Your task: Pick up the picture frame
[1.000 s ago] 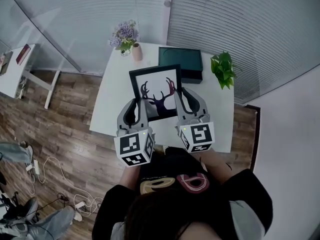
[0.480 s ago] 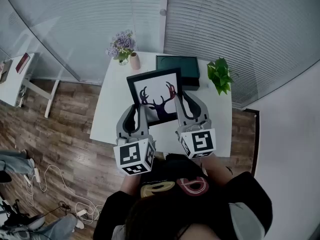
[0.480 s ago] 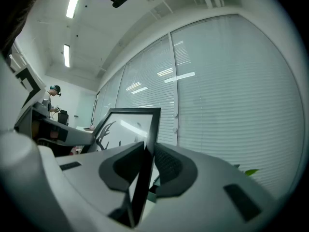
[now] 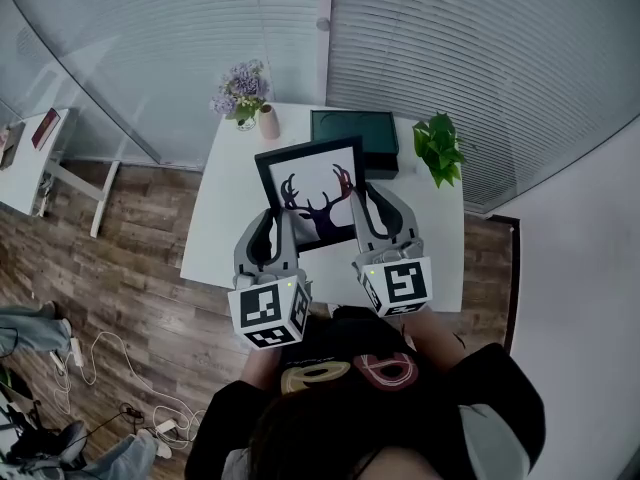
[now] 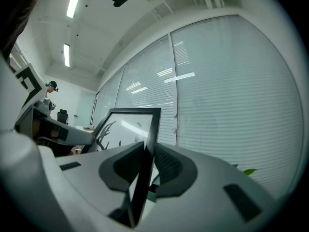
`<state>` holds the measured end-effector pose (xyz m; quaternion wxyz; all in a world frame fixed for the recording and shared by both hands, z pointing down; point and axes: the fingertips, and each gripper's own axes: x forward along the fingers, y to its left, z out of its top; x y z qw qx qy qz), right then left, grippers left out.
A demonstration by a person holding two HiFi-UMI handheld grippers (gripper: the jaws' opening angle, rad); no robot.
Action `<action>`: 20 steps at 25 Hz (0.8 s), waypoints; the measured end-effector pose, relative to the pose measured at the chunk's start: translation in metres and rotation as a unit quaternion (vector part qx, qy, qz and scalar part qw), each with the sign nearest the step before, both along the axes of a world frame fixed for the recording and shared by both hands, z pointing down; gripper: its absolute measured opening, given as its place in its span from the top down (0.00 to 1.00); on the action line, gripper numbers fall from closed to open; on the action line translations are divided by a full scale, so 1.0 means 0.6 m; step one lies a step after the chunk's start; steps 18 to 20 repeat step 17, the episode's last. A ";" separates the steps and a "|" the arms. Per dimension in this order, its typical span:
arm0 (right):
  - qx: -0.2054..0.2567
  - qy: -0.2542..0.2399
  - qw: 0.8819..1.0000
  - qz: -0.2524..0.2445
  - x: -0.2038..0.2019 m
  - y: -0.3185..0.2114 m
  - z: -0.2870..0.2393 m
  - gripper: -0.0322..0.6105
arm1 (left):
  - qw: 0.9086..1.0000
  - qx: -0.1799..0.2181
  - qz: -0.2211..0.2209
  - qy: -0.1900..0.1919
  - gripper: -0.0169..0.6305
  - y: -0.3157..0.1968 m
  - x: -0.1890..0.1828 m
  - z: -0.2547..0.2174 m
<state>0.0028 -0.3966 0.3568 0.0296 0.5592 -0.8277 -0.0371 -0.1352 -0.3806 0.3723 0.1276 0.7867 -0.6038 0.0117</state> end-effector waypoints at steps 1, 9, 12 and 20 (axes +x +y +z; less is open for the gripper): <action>0.001 0.001 1.000 0.000 0.000 0.001 0.000 0.84 | 1.000 0.000 0.000 0.000 0.85 0.001 0.000 0.000; 0.000 0.004 1.000 -0.001 0.002 0.007 0.009 0.84 | 1.000 -0.004 0.001 -0.003 0.85 0.008 0.002 0.009; -0.001 0.004 1.000 -0.002 0.001 0.010 0.012 0.84 | 1.000 -0.006 0.001 -0.004 0.85 0.012 0.002 0.012; 0.000 0.004 1.000 -0.003 0.003 0.008 0.017 0.84 | 1.000 -0.006 0.001 -0.005 0.85 0.009 0.004 0.016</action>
